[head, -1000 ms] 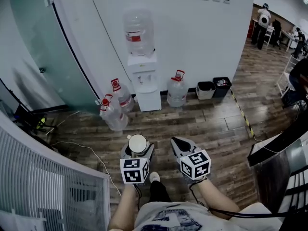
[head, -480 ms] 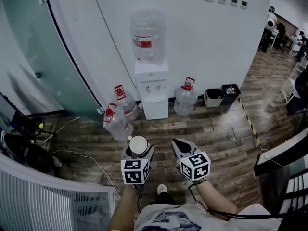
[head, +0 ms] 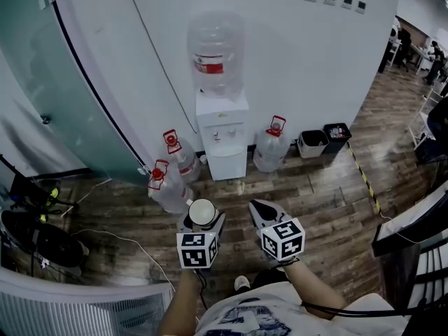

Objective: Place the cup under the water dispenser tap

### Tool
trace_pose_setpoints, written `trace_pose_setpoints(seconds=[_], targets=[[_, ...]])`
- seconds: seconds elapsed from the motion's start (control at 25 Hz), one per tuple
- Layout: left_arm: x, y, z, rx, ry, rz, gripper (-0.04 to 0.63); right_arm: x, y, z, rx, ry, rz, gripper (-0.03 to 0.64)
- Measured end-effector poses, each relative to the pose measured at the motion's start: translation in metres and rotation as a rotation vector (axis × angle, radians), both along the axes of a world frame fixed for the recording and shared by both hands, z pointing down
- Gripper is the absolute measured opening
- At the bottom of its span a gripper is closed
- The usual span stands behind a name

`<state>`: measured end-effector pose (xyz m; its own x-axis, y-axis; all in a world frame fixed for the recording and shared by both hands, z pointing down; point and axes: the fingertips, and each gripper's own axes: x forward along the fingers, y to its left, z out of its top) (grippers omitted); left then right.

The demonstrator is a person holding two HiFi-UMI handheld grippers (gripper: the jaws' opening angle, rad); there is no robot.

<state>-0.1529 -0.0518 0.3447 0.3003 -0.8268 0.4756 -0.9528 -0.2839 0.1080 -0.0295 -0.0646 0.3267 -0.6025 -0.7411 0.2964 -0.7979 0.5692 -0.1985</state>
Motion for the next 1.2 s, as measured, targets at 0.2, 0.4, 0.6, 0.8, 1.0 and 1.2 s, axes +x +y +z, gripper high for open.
trace_pose_setpoints(seconds=[0.2, 0.4, 0.6, 0.8, 1.0, 1.2], targets=[[-0.004, -0.031, 0.008, -0.013, -0.002, 0.008, 0.428, -0.004, -0.034, 0.006, -0.01, 0.007, 0.005, 0.02], [-0.007, -0.067, 0.025, -0.044, -0.011, 0.003, 0.428, -0.005, -0.071, 0.02, -0.031, 0.009, 0.002, 0.02], [-0.004, -0.122, 0.042, -0.069, -0.022, 0.011, 0.428, -0.003, -0.127, 0.038, -0.06, 0.0, 0.002, 0.02], [0.004, -0.183, 0.068, -0.099, -0.037, 0.014, 0.428, -0.002, -0.186, 0.067, -0.101, -0.013, -0.015, 0.02], [0.011, -0.247, 0.099, -0.124, -0.032, 0.007, 0.428, 0.002, -0.247, 0.101, -0.135, -0.008, -0.023, 0.02], [0.007, -0.307, 0.14, -0.133, -0.012, -0.019, 0.428, -0.004, -0.304, 0.147, -0.155, 0.003, -0.035, 0.02]])
